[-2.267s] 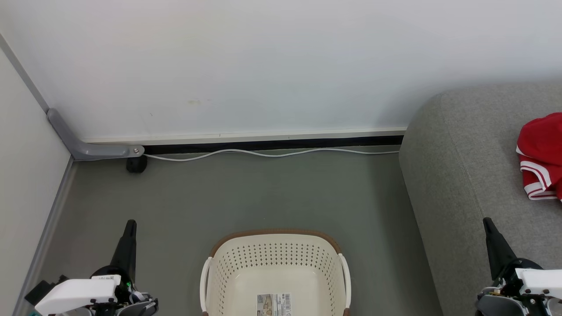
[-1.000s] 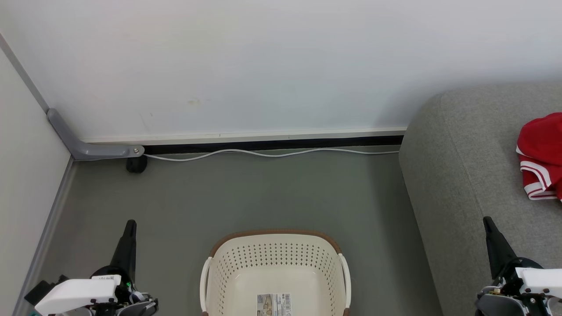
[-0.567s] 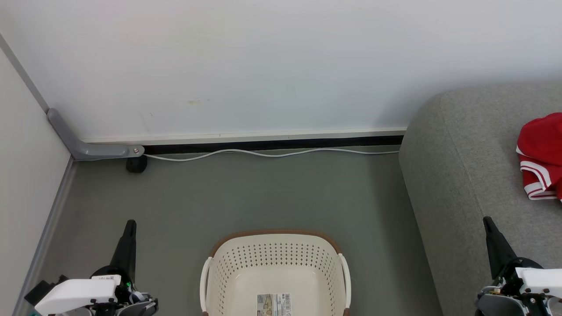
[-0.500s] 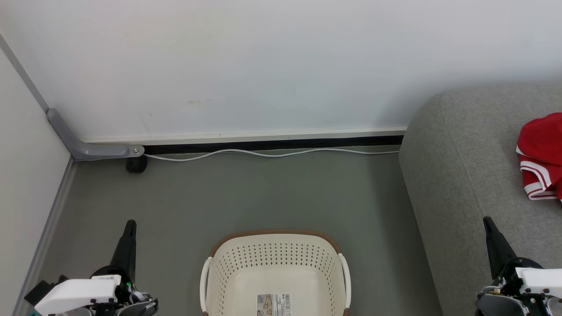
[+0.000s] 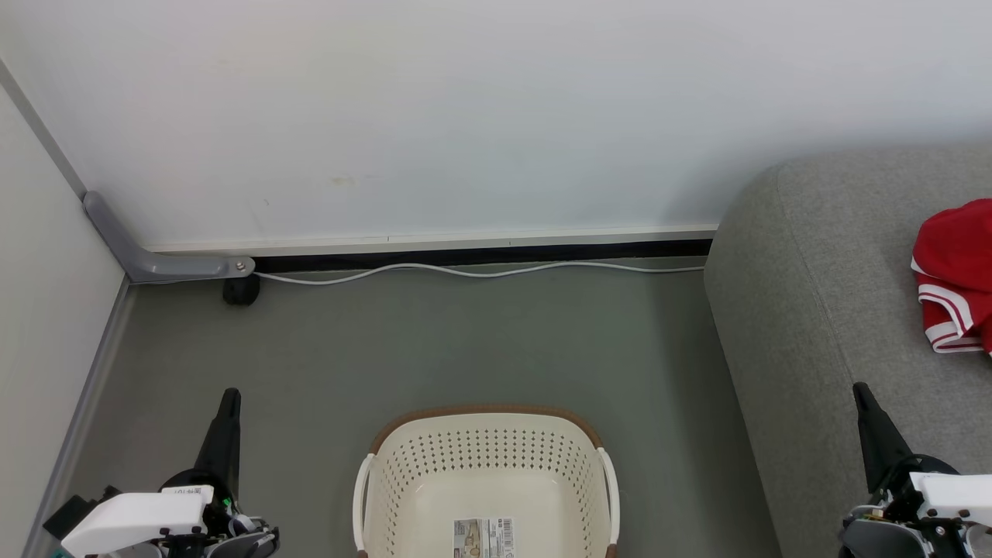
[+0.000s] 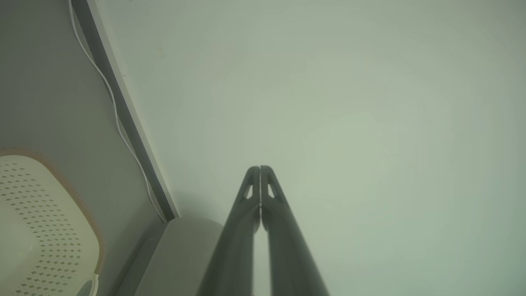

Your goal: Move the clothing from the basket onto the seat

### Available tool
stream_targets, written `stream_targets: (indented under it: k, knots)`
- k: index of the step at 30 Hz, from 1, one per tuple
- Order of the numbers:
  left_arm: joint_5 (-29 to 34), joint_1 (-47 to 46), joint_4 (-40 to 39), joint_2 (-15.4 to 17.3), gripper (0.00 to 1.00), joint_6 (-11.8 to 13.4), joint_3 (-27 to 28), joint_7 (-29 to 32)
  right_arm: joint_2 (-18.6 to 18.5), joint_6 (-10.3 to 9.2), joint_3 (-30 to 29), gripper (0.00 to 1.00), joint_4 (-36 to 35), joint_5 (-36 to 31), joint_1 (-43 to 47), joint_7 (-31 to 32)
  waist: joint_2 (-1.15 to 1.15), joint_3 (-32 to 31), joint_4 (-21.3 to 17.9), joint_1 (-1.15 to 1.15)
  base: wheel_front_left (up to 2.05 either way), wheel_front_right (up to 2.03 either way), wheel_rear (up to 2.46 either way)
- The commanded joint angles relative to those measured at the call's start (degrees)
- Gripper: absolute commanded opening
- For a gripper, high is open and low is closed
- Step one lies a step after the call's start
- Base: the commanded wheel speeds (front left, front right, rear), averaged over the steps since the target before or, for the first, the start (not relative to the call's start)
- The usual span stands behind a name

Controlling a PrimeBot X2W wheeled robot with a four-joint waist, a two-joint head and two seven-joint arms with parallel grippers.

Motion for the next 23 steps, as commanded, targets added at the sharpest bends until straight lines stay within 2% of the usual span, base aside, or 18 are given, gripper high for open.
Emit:
stream_targets:
  k: [1,23]
  knots:
    - [0.2,-3.3,-1.3,0.6,0.00,-0.4,1.9,0.4,-0.6,0.09,0.9,0.00,-1.8,0.6,-2.1,0.5,0.00,0.0,0.0,0.00,0.00,0.00,0.00]
    - [0.2,-3.3,-1.3,0.6,0.00,-0.4,1.9,0.4,-0.6,0.09,0.9,0.00,-1.8,0.6,-2.1,0.5,0.00,0.0,0.0,0.00,0.00,0.00,0.00]
